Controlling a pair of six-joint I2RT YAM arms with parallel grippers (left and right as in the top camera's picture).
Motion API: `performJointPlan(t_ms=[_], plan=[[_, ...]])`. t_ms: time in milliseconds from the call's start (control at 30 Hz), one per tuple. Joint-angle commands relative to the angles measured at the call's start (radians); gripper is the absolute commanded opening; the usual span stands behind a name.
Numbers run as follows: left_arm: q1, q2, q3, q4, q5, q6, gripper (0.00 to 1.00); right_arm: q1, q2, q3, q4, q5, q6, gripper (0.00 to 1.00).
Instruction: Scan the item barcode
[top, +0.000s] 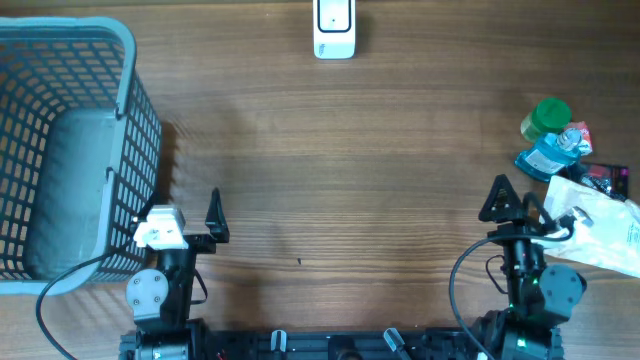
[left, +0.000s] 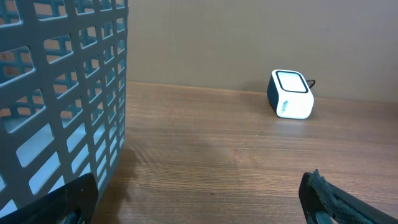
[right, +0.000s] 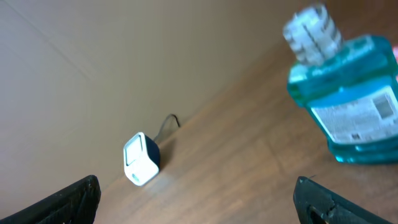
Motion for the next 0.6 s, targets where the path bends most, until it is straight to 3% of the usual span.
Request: performJointPlan(t_ms=[0,200,567], plan=[[0.002,-0.006,0.000,-0.011,-0.005,-0.013,1.00,0.037,-0.058,-0.001,0.006,0.016,-0.024,1.00],[0.002,-0.006,0.000,-0.011,-0.005,-0.013,1.00,0.143,-0.058,-0.001,0.003,0.016,-0.024,1.00],[0.002,-0.006,0.000,-0.011,-0.005,-0.013,1.00,0.140,-0.058,-0.001,0.003,0.016,-0.023,1.00]])
